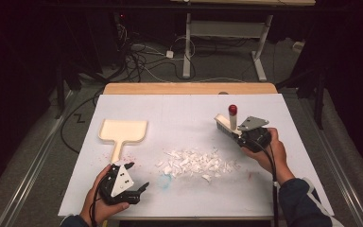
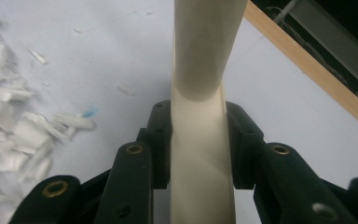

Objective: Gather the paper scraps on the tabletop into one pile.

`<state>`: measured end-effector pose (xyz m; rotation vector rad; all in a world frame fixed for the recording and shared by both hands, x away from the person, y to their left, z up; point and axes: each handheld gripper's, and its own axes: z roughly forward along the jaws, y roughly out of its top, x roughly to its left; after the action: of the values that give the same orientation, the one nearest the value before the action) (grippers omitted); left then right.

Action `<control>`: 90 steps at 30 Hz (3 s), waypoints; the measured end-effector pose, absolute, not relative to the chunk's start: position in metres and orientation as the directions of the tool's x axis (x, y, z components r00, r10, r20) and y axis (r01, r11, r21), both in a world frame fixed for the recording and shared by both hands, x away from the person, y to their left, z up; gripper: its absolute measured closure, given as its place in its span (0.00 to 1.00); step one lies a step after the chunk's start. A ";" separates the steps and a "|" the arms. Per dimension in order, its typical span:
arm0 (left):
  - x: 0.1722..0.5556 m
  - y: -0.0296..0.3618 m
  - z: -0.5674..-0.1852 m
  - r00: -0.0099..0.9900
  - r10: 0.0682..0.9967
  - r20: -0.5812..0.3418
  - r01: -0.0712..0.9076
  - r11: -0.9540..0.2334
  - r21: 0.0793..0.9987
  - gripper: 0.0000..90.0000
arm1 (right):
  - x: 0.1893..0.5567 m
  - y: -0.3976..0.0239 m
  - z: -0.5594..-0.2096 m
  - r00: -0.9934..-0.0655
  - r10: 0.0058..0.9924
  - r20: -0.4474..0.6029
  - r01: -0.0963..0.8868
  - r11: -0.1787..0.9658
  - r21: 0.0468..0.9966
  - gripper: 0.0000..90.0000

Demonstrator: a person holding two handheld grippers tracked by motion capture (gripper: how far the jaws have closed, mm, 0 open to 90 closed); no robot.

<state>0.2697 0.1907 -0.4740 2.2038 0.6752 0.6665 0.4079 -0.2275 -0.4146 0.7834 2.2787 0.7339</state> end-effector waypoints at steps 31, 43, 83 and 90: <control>0.268 0.191 -0.474 0.733 0.626 0.266 0.253 -0.614 0.747 0.21 | 0.344 -0.226 -0.379 -0.714 0.632 -0.300 0.303 0.666 0.682 0.76; 0.268 0.190 -0.473 0.734 0.625 0.267 0.255 -0.618 0.744 0.21 | 0.307 -0.296 -0.376 -0.739 0.629 -0.241 0.395 0.694 0.602 0.76; 0.271 0.189 -0.472 0.735 0.623 0.266 0.252 -0.616 0.746 0.21 | 0.309 -0.226 -0.367 -0.800 0.577 -0.166 0.279 0.602 0.749 0.76; 0.272 0.189 -0.472 0.735 0.625 0.265 0.253 -0.614 0.748 0.21 | 0.317 -0.233 -0.370 -0.723 0.662 -0.198 0.305 0.563 0.768 0.76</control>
<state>0.2717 0.1888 -0.4723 2.2194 0.6584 0.6708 0.3173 -0.2334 -0.3702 0.7776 2.3269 1.0159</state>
